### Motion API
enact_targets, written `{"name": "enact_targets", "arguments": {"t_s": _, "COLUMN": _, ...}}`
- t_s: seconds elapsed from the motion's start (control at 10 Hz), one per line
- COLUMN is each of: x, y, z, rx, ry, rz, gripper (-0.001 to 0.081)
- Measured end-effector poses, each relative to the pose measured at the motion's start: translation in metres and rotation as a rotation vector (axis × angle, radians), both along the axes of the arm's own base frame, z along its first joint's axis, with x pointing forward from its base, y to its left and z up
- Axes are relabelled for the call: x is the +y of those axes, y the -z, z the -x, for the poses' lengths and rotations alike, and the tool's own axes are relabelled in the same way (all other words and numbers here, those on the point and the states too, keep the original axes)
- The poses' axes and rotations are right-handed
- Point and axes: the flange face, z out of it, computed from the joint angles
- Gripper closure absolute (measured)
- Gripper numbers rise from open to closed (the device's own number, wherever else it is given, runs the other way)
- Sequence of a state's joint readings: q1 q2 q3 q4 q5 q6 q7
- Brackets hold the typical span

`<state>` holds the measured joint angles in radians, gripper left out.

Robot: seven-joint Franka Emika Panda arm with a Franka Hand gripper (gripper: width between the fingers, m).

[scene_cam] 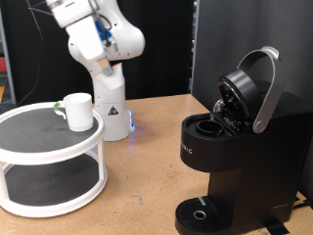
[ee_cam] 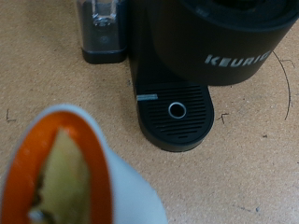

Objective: Make a cup of coffee with the keurig machine

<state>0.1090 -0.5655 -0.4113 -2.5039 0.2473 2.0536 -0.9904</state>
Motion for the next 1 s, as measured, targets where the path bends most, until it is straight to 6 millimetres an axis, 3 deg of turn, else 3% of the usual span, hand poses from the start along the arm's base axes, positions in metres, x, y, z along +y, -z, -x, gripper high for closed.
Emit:
{"name": "enact_targets", "arguments": {"t_s": 0.3, "x": 0.008, "y": 0.001, "z": -0.004, "rx": 0.014, "ry": -0.023, "rz": 0.010, "gripper": 0.0711}}
{"name": "enact_targets", "arguments": {"t_s": 0.5, "x": 0.026, "y": -0.001, "z": -0.010, "rx": 0.021, "ry": -0.092, "rz": 0.001, "gripper": 0.0711}}
{"name": "enact_targets", "arguments": {"t_s": 1.0, "x": 0.072, "y": -0.008, "z": -0.054, "rx": 0.043, "ry": -0.112, "rz": 0.008, "gripper": 0.0711}}
